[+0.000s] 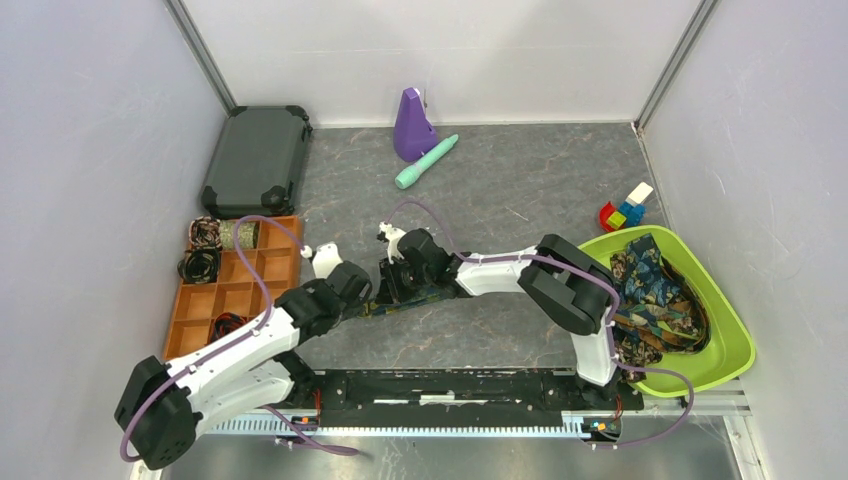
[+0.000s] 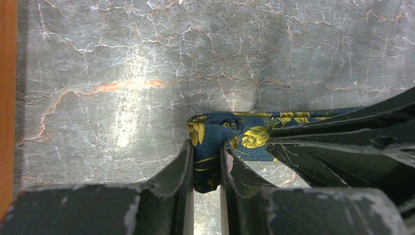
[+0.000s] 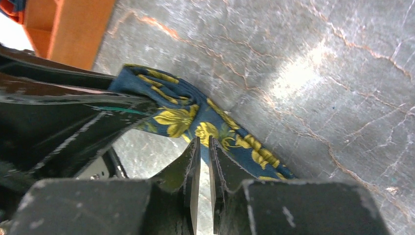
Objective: Roll the ties
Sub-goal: Roll the tie at the center of the board.
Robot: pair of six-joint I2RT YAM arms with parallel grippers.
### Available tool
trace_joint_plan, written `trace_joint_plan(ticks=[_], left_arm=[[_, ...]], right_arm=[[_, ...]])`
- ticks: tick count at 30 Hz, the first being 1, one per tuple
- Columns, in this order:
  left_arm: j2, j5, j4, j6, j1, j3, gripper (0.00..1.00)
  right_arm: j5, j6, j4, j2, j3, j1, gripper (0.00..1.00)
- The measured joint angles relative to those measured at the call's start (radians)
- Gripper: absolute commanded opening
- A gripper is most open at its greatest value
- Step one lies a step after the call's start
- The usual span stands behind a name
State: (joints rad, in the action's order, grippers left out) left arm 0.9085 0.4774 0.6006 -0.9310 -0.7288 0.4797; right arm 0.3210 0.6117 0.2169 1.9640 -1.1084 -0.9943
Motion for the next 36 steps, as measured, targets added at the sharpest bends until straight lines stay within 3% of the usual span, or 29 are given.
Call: trace_joint_plan(ticks=[8,27,36], left_arm=[[0.023,0.014,0.001,0.009,-0.001,0.007,0.03],[0.195,0.135,0.099,0.016,-0.087,0.134,0.02],[0.359,0.238,0.204,-0.004,-0.180,0.218,0.02]], right_arm=[[-0.014,-0.027,0.010,0.039,0.013,0.000,0.17],[-0.076,-0.106,-0.100,-0.079,0.072,0.013,0.17],[-0.117,-0.095,-0.098,-0.247,0.237,0.111,0.17]])
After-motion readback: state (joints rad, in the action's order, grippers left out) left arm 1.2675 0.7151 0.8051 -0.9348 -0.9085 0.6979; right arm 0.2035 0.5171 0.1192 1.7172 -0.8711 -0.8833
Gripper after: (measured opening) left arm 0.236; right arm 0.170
